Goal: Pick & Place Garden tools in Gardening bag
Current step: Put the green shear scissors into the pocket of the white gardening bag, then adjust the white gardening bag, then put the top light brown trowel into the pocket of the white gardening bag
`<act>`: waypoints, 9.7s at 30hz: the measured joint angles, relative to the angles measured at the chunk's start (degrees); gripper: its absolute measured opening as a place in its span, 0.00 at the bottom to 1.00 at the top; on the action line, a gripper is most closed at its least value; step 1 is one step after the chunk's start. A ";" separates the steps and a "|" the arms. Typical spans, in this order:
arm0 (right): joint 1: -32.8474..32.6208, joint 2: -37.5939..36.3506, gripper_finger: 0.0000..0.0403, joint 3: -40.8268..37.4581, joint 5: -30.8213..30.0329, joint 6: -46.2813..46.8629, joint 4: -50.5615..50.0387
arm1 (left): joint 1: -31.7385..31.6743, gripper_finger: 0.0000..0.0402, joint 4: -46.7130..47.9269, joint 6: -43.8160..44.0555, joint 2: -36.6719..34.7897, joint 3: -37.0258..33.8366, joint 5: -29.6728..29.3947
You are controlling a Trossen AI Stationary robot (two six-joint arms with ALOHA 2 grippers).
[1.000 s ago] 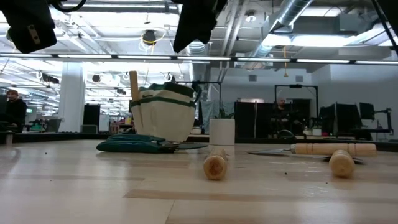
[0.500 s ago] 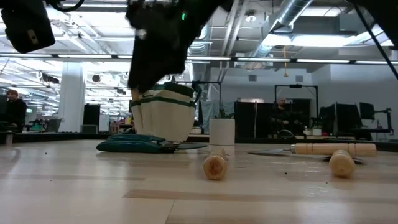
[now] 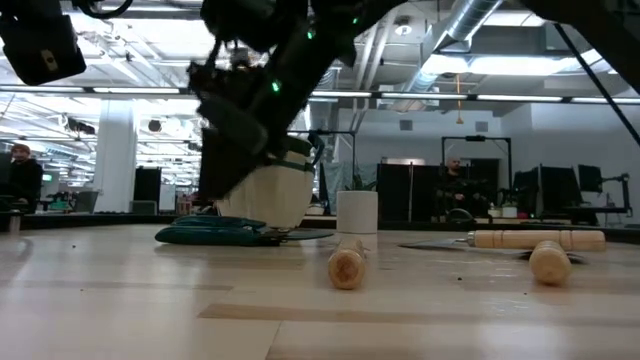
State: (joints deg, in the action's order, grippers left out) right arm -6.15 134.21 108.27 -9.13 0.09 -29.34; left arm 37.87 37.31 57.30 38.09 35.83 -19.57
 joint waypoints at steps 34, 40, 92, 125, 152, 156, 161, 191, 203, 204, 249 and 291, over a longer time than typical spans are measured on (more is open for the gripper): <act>0.05 -18.89 0.13 -7.81 -15.02 15.35 3.94 | 0.02 0.35 -0.29 -0.04 -0.01 0.00 5.02; 1.34 -29.10 0.13 -25.18 -17.84 13.04 36.52 | 0.00 0.35 -0.31 -1.81 -0.01 0.00 4.99; 3.25 -14.81 0.13 -36.26 -32.36 -24.85 80.83 | 0.00 0.35 -0.20 -3.09 -0.01 0.00 4.41; 3.06 -6.42 0.19 -30.60 -37.64 -27.05 82.25 | -0.02 0.35 -0.05 -3.08 0.00 0.00 4.41; 1.66 -9.25 0.63 -30.56 -42.53 -26.43 79.82 | -0.02 0.35 -0.14 -3.07 0.01 0.00 4.32; 2.16 -10.74 0.61 -30.60 -42.14 -23.69 74.79 | -0.02 0.35 -0.20 -3.07 0.01 0.00 4.04; 3.04 -12.28 0.52 -30.60 -43.09 -17.32 66.41 | -0.02 0.35 -0.27 -3.07 0.01 0.00 3.37; 1.30 -25.36 0.65 -30.63 -44.00 -18.98 54.38 | -0.02 0.35 -0.60 -2.87 -0.01 0.00 -1.14; -3.12 -49.83 0.67 -30.54 -32.71 40.85 -16.26 | -0.01 0.39 -1.16 -1.02 0.01 0.00 -13.45; -3.50 -50.23 0.67 -30.56 -30.06 45.23 -21.91 | 0.00 0.40 -1.33 -0.76 0.01 0.00 -14.56; 12.50 -26.47 0.00 -30.80 -10.34 4.09 16.43 | -7.50 0.01 -2.30 13.06 0.32 0.00 -28.44; 6.72 -43.35 0.01 -39.30 -2.95 14.57 -19.85 | -7.45 0.01 -2.96 13.24 0.32 0.02 -24.44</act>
State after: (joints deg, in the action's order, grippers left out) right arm 0.57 90.86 68.97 -12.08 14.66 -49.20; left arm 30.41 34.35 70.54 38.41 35.86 -44.01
